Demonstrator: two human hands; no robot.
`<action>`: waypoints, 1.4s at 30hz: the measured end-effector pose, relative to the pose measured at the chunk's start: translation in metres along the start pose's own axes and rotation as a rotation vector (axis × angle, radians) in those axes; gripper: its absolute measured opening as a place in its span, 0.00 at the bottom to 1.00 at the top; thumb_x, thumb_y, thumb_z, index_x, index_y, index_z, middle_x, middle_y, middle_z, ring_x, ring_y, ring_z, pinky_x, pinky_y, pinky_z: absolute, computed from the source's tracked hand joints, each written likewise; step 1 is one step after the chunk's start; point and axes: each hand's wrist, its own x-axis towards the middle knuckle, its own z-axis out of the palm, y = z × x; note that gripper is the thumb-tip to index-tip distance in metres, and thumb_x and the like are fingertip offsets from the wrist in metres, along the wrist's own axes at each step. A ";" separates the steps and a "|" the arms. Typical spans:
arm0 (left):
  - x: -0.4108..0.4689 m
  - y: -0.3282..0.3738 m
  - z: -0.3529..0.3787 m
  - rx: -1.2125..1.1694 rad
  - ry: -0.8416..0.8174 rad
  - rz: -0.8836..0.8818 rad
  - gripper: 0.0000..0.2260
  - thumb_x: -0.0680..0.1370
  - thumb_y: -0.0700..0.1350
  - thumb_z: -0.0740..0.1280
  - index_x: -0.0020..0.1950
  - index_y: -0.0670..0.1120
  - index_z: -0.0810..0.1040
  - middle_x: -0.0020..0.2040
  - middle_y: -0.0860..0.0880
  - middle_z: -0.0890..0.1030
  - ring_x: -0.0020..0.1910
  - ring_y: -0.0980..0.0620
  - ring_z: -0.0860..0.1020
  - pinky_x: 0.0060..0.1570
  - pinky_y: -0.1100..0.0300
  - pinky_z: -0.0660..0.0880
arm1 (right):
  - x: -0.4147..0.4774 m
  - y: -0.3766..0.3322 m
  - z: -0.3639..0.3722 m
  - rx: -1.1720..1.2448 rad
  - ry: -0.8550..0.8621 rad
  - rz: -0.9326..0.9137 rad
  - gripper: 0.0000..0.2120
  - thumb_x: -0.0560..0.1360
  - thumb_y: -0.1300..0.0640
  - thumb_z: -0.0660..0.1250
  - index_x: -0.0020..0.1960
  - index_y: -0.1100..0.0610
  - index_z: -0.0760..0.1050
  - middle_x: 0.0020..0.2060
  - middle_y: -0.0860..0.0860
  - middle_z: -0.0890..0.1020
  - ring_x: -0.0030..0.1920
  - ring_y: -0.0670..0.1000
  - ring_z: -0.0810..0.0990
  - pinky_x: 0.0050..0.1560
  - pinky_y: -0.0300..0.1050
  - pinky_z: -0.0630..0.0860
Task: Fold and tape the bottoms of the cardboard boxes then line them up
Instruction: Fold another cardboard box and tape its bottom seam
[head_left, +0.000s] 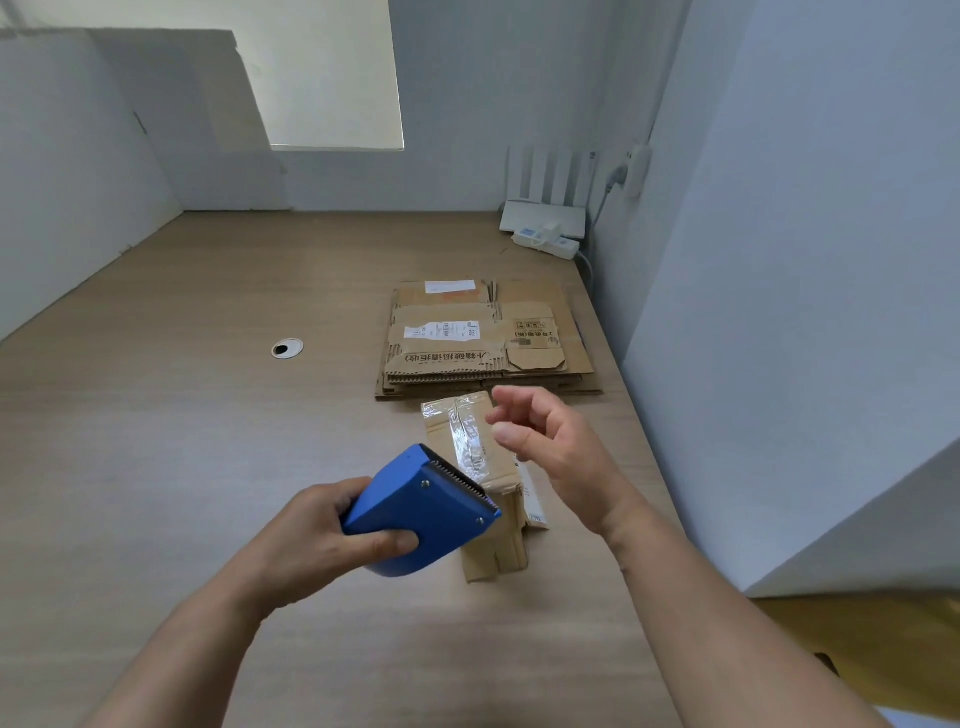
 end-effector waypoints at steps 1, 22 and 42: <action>0.000 0.000 -0.001 -0.010 -0.003 0.006 0.18 0.63 0.55 0.72 0.50 0.54 0.80 0.43 0.56 0.83 0.39 0.58 0.79 0.36 0.69 0.73 | -0.001 0.002 0.000 0.000 -0.059 0.032 0.17 0.72 0.56 0.70 0.60 0.55 0.74 0.52 0.52 0.80 0.46 0.41 0.77 0.47 0.33 0.74; 0.011 0.001 -0.015 -0.023 -0.034 -0.001 0.29 0.54 0.67 0.71 0.49 0.53 0.82 0.44 0.53 0.84 0.38 0.58 0.80 0.37 0.67 0.73 | 0.005 0.017 0.021 -0.361 0.251 -0.098 0.09 0.75 0.59 0.67 0.37 0.59 0.77 0.32 0.53 0.78 0.35 0.51 0.75 0.39 0.47 0.73; 0.040 -0.025 -0.056 0.251 -0.231 -0.310 0.45 0.39 0.78 0.68 0.43 0.48 0.82 0.38 0.52 0.84 0.38 0.52 0.83 0.39 0.60 0.72 | -0.011 0.074 0.021 -0.526 0.541 0.280 0.14 0.76 0.58 0.64 0.34 0.63 0.72 0.28 0.49 0.71 0.35 0.53 0.69 0.37 0.50 0.69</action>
